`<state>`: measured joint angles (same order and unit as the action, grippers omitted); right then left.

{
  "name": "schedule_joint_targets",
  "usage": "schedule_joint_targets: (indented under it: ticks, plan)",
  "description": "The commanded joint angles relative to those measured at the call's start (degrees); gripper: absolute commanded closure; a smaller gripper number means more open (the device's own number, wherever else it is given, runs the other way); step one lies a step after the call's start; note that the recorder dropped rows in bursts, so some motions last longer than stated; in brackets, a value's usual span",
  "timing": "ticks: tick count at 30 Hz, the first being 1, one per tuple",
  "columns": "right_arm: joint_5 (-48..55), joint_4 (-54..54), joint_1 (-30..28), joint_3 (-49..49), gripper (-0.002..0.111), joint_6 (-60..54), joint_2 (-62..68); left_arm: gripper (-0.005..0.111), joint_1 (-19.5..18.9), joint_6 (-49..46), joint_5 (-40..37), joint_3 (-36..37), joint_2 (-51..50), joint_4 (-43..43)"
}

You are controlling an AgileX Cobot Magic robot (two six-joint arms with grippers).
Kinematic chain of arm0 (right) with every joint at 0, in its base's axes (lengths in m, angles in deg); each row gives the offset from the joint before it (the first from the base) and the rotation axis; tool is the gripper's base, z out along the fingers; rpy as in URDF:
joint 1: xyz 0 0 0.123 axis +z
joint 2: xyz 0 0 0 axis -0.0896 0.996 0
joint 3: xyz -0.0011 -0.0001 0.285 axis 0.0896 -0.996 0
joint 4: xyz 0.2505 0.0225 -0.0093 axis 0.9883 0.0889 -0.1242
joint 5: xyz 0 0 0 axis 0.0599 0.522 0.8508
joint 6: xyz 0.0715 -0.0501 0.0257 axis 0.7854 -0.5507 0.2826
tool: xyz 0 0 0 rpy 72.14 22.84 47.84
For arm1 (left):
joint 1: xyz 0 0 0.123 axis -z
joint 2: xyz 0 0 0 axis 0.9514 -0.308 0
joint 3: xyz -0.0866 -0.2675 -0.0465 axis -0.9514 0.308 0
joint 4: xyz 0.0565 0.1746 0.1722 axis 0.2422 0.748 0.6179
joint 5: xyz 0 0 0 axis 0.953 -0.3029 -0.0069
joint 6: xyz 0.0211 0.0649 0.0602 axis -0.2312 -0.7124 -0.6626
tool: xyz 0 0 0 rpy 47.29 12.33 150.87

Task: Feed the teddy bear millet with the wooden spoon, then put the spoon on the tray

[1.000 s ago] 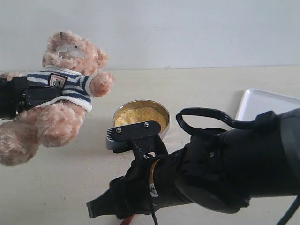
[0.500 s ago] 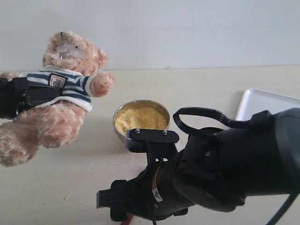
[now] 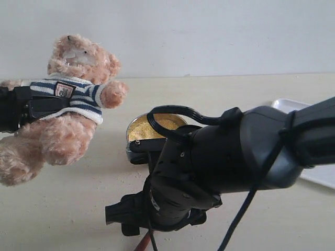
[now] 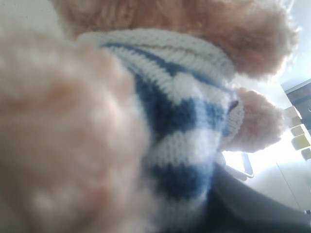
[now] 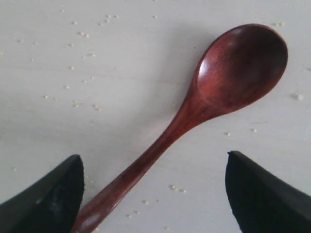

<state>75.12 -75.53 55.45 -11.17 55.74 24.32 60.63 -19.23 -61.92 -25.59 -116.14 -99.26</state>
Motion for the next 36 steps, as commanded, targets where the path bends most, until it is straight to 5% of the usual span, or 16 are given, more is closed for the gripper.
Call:
schedule_joint_targets:
  ticks: [1, 18, 36]
  plan:
    - [2.7, -0.8, 0.0, 0.3, 0.032, 0.7, 0.1, 0.102, 0.0, -0.5, -1.4, 0.3, 0.8, -1.2]
    - [0.0, -0.6, -0.1, 0.8, 0.032, 0.6, 3.2, 0.102, 0.0, -0.5, -1.4, 0.3, 0.8, -1.2]
    - [20.7, -8.4, 0.1, 0.8, 0.032, -2.3, 3.4, 0.102, 0.0, -0.5, -1.2, 0.3, 0.8, -1.2]
